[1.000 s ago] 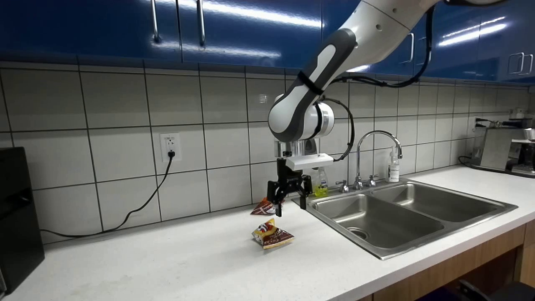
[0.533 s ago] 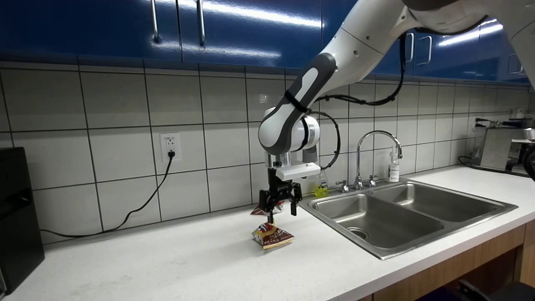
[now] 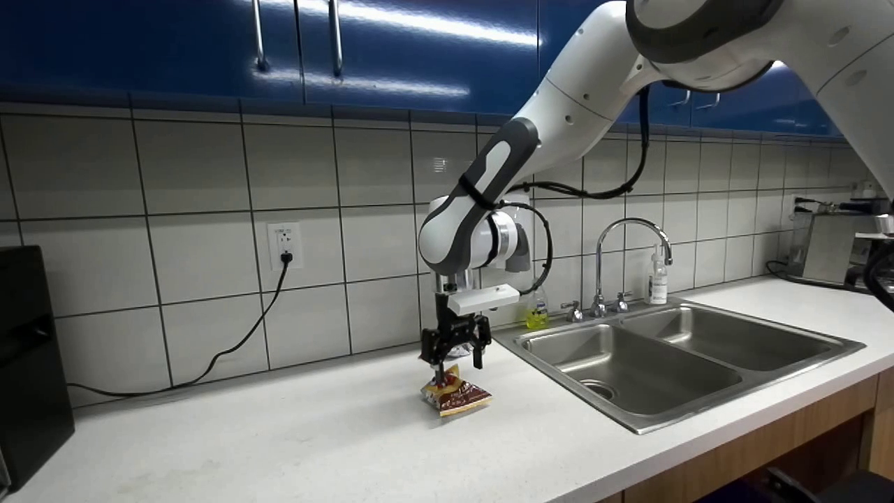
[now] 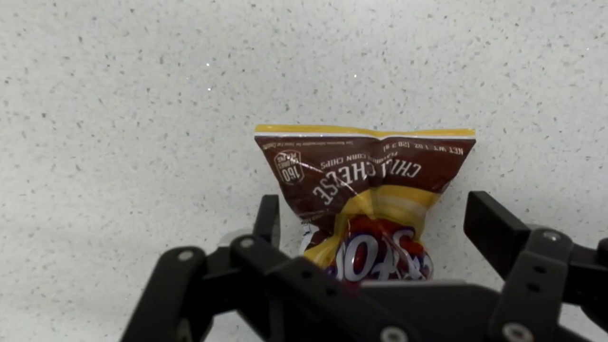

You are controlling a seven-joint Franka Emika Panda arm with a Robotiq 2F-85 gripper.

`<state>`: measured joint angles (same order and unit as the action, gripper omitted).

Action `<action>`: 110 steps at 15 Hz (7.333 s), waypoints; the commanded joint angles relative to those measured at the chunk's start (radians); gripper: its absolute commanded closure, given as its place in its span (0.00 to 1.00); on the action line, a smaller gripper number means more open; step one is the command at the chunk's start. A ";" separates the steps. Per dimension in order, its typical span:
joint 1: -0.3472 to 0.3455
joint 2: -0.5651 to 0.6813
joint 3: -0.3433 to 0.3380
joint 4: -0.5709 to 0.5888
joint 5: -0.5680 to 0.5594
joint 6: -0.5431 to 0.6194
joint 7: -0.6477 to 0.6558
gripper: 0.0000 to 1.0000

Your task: Put the yellow packet inside the left sink

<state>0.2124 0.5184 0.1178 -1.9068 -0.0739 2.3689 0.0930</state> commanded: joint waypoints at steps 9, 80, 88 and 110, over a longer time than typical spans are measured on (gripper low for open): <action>0.033 0.075 -0.015 0.110 -0.023 -0.052 -0.004 0.00; -0.270 -0.449 -0.196 -0.334 0.141 -0.108 -0.043 1.00; -0.355 -0.384 -0.270 -0.293 0.151 -0.097 -0.088 1.00; -0.453 0.062 -0.276 -0.024 0.175 -0.003 -0.129 1.00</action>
<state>-0.2161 0.5403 -0.1799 -1.9702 0.0958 2.3610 -0.0139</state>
